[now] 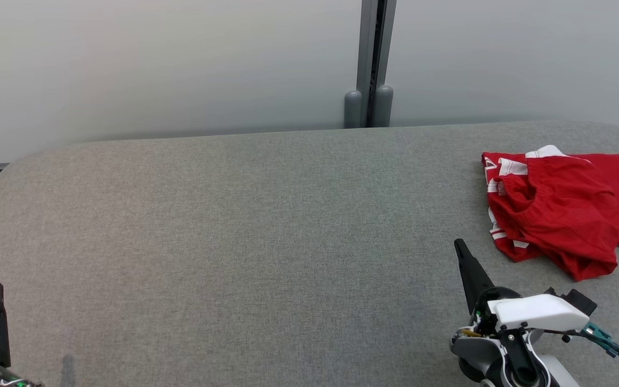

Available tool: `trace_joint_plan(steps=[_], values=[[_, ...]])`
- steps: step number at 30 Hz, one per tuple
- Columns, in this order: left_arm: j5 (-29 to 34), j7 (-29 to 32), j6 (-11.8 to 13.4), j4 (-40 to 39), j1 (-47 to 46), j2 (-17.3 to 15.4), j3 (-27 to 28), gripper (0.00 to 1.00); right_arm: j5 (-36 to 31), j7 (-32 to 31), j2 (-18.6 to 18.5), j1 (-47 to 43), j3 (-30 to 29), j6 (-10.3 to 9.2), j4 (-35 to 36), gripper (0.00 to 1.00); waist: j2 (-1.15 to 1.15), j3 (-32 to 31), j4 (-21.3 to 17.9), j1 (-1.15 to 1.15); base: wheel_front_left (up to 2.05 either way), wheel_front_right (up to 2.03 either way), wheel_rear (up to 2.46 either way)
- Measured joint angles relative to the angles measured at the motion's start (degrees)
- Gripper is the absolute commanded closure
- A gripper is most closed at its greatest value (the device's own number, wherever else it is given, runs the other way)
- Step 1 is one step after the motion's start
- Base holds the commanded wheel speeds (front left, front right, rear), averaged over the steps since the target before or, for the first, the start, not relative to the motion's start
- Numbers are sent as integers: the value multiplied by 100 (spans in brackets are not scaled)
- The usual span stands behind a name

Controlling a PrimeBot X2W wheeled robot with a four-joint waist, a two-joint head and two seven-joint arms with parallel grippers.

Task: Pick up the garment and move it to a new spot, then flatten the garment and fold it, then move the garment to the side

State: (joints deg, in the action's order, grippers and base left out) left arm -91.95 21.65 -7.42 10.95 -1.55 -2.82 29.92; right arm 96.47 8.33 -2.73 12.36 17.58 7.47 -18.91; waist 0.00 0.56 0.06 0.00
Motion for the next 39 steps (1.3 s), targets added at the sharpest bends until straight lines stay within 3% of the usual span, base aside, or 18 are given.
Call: trace_joint_plan(steps=[39], values=[[1, 1, -1, 0, -3, 2, 4, 100, 5, 0, 0, 0, 1, 0, 0, 100, 0, 0, 0, 0, 0, 0, 0]])
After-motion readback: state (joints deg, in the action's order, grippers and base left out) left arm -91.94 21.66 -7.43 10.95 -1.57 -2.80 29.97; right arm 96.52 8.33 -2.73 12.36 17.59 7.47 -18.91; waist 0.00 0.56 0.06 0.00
